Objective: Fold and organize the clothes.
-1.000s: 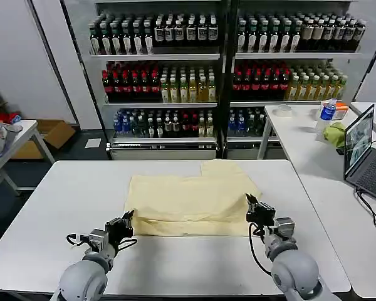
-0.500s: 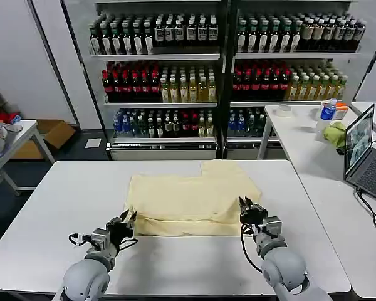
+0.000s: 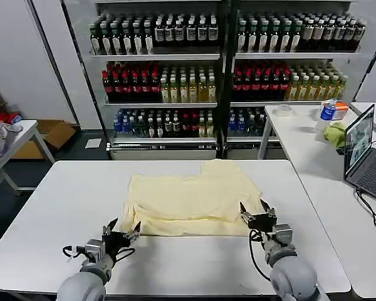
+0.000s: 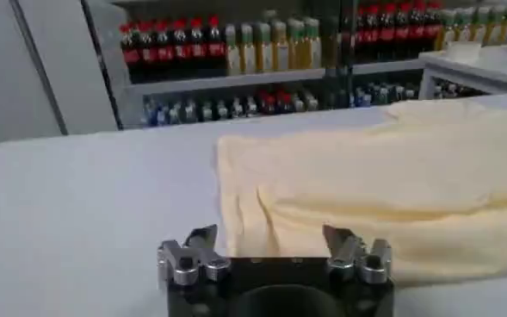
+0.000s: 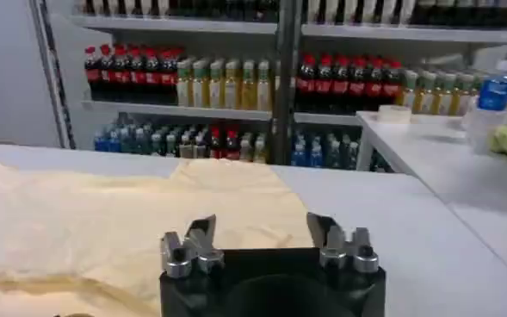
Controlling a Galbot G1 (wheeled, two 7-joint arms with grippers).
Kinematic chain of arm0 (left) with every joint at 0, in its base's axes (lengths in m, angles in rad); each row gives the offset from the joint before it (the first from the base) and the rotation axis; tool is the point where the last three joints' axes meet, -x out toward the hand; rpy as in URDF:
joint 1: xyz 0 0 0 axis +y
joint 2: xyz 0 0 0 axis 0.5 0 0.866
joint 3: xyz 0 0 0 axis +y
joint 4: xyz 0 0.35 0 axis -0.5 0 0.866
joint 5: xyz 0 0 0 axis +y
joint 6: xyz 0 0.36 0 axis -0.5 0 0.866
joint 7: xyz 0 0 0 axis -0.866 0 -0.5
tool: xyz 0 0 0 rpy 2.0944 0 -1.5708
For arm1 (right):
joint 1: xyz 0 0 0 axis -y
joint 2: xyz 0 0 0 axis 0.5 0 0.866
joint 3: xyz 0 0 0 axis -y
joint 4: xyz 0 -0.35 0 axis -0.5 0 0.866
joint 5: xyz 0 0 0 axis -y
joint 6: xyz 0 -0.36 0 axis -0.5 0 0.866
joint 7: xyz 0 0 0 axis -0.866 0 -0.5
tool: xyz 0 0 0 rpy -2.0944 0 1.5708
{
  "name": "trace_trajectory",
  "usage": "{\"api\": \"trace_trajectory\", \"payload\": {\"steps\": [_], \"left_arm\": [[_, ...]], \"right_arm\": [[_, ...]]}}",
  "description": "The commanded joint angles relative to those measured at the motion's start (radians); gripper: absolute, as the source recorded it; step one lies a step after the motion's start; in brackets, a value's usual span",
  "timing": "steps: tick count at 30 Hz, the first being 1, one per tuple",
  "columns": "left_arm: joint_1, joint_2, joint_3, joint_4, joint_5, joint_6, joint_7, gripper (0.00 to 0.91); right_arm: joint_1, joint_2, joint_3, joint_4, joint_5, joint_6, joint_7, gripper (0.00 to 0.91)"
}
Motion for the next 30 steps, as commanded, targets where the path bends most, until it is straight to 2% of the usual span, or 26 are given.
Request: {"api": "trace_trajectory", "payload": {"steps": [1,7,8,10,11,12,13,15,16,17,18,19,20,30], "left_arm": [[0.061,-0.004,-0.018,-0.004,-0.015,0.003,0.000,0.907],[0.028,0.004,-0.018,0.018,-0.025,0.005,-0.005,0.907],[0.025,0.006,-0.018,0.020,-0.025,0.005,-0.006,0.867],[0.019,0.009,-0.016,0.025,-0.025,0.005,-0.007,0.474],[0.018,0.010,-0.015,0.027,-0.025,0.005,-0.006,0.383],[0.017,0.011,-0.014,0.031,-0.024,0.002,-0.006,0.101],[0.016,0.012,-0.013,0.034,-0.023,0.001,-0.004,0.050],[0.010,0.014,-0.009,0.048,-0.015,-0.005,0.001,0.020],[0.008,0.014,-0.008,0.052,-0.013,-0.007,0.002,0.010],[0.008,0.014,-0.008,0.053,-0.012,-0.007,0.003,0.010],[0.009,0.014,-0.007,0.052,-0.012,-0.007,0.004,0.010],[0.010,0.014,-0.007,0.051,-0.011,-0.008,0.004,0.010],[0.013,0.013,-0.007,0.049,-0.010,-0.008,0.005,0.010],[0.043,0.005,-0.012,0.029,-0.001,-0.002,0.010,0.010]], "right_arm": [[-0.142,0.001,0.118,0.074,0.012,0.000,0.003,0.907],[-0.181,0.004,0.159,0.054,0.070,-0.018,0.017,0.907],[-0.181,0.006,0.157,0.051,0.079,-0.023,0.018,0.907],[-0.178,0.009,0.149,0.041,0.098,-0.037,0.021,0.907],[-0.175,0.011,0.143,0.034,0.104,-0.044,0.022,0.907],[-0.170,0.013,0.135,0.023,0.106,-0.050,0.022,0.907],[-0.167,0.014,0.129,0.018,0.105,-0.054,0.022,0.907],[-0.159,0.017,0.112,0.007,0.106,-0.065,0.025,0.907],[-0.154,0.018,0.104,0.003,0.106,-0.069,0.025,0.615],[-0.148,0.018,0.093,-0.003,0.107,-0.074,0.024,0.453],[-0.142,0.018,0.086,-0.008,0.109,-0.075,0.024,0.141],[-0.139,0.018,0.081,-0.011,0.110,-0.075,0.024,0.050],[-0.134,0.019,0.072,-0.017,0.115,-0.077,0.029,0.000],[-0.150,0.020,0.046,-0.008,0.121,-0.077,0.026,0.000]]}}
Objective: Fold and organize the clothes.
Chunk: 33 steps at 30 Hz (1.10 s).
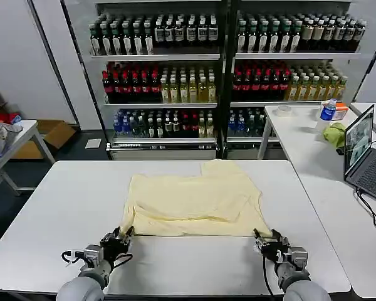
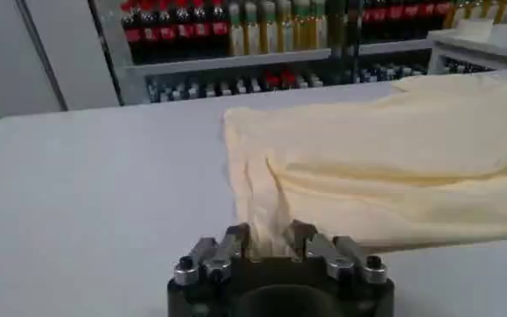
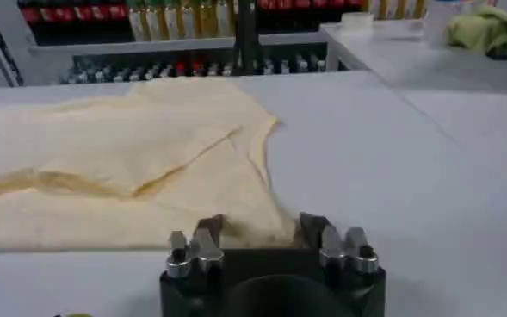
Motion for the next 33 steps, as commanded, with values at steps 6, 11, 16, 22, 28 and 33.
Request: {"api": "trace_trajectory", "payload": {"steps": [6,11,16,22,28,33], "left_arm": [[0.038,-0.008,-0.014,-0.016,0.003,0.004,0.010,0.010],[0.047,-0.013,-0.022,-0.019,-0.001,0.002,0.013,0.010],[0.094,-0.024,-0.041,-0.076,0.022,0.002,0.012,0.010],[0.203,-0.039,-0.067,-0.223,0.059,0.004,0.011,0.010],[0.308,-0.058,-0.114,-0.320,0.094,-0.004,0.016,0.010],[0.389,-0.053,-0.137,-0.355,0.103,-0.002,0.020,0.010]], "right_arm": [[-0.041,-0.006,-0.003,0.030,0.017,-0.006,-0.004,0.000],[-0.065,-0.013,0.012,0.059,0.017,-0.002,-0.007,0.000],[-0.099,-0.028,0.030,0.098,0.019,-0.005,-0.008,0.000],[-0.191,-0.064,0.068,0.213,0.031,-0.015,-0.005,0.000],[-0.308,-0.095,0.114,0.312,0.028,-0.028,0.000,0.000],[-0.409,-0.117,0.139,0.370,0.002,-0.033,0.002,0.000]]}}
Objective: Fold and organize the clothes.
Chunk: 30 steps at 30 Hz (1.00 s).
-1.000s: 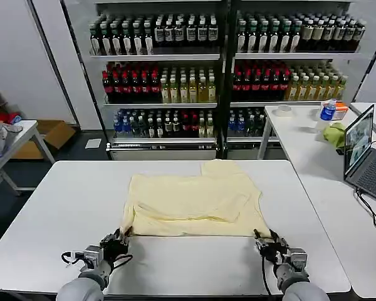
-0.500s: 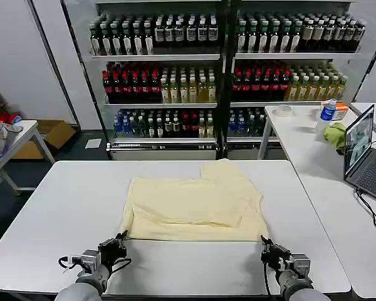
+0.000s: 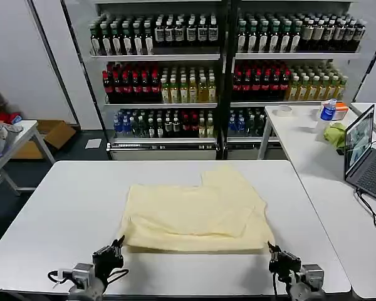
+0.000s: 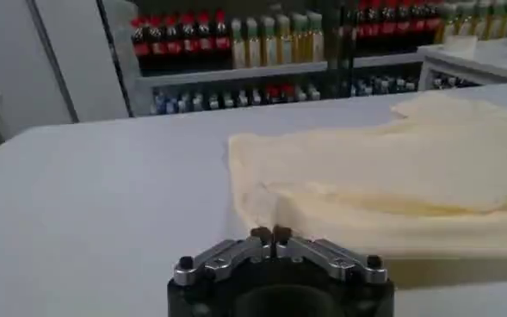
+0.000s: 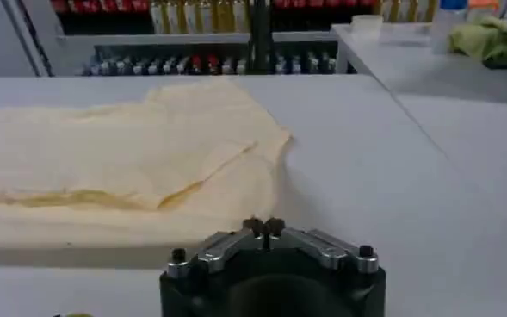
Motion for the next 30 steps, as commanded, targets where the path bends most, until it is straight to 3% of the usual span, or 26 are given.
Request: {"api": "trace_trajectory", "payload": {"steps": [1,10,11,12,13,14,22,30], "left_arm": [[0.200,0.001,-0.054,-0.160,0.040,-0.001,0.003,0.010],[0.281,0.023,-0.088,-0.201,0.052,0.021,0.017,0.010],[0.287,0.027,-0.091,-0.205,0.054,0.023,0.019,0.111],[0.293,0.030,-0.095,-0.208,0.059,0.025,0.022,0.272],[0.297,0.033,-0.100,-0.211,0.063,0.027,0.025,0.907],[0.301,0.034,-0.102,-0.213,0.065,0.033,0.026,0.907],[0.271,0.062,-0.153,-0.205,0.045,0.059,0.020,0.907],[0.152,0.134,-0.255,-0.148,-0.128,0.055,-0.012,0.907]], "right_arm": [[-0.167,-0.031,0.047,0.130,-0.016,-0.005,0.004,0.000],[-0.280,-0.033,0.075,0.207,-0.104,-0.013,0.021,0.000],[-0.285,-0.030,0.072,0.209,-0.116,-0.016,0.023,0.000],[-0.291,-0.029,0.071,0.212,-0.131,-0.019,0.021,0.000],[-0.296,-0.028,0.070,0.215,-0.143,-0.023,0.019,0.746],[-0.301,-0.026,0.070,0.219,-0.154,-0.024,0.016,0.907],[-0.278,-0.034,0.113,0.255,-0.159,-0.020,0.012,0.907],[-0.139,-0.112,0.190,0.253,0.022,0.019,0.026,0.907]]}}
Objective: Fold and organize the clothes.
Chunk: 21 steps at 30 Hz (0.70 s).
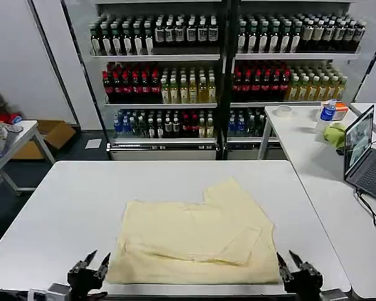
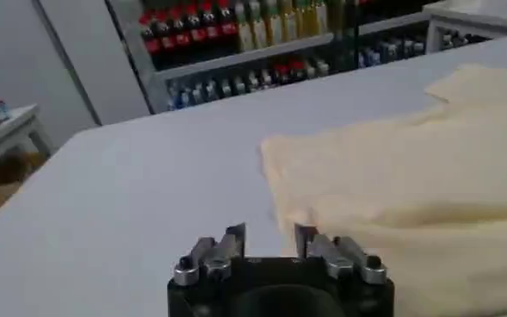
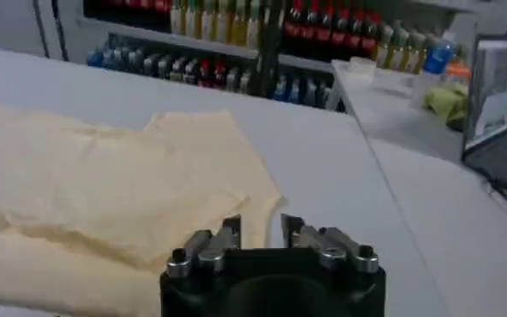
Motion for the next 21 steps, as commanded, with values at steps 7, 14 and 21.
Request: {"api": "trace_trajectory", "payload": {"steps": [7,14,21], "left_arm": [[-0.336,0.109,0.023,0.200,-0.197,0.011,-0.041,0.907],[-0.615,0.111,0.150,0.396,-0.336,0.061,-0.101,0.907],[-0.738,0.133,0.248,0.486,-0.329,0.061,-0.102,0.907]], "right_arm": [[0.442,-0.121,-0.102,-0.190,0.168,-0.031,0.045,0.907],[0.798,-0.080,-0.367,-0.447,0.226,-0.049,0.101,0.907],[1.057,-0.022,-0.490,-0.669,0.270,-0.050,0.100,0.907]]}}
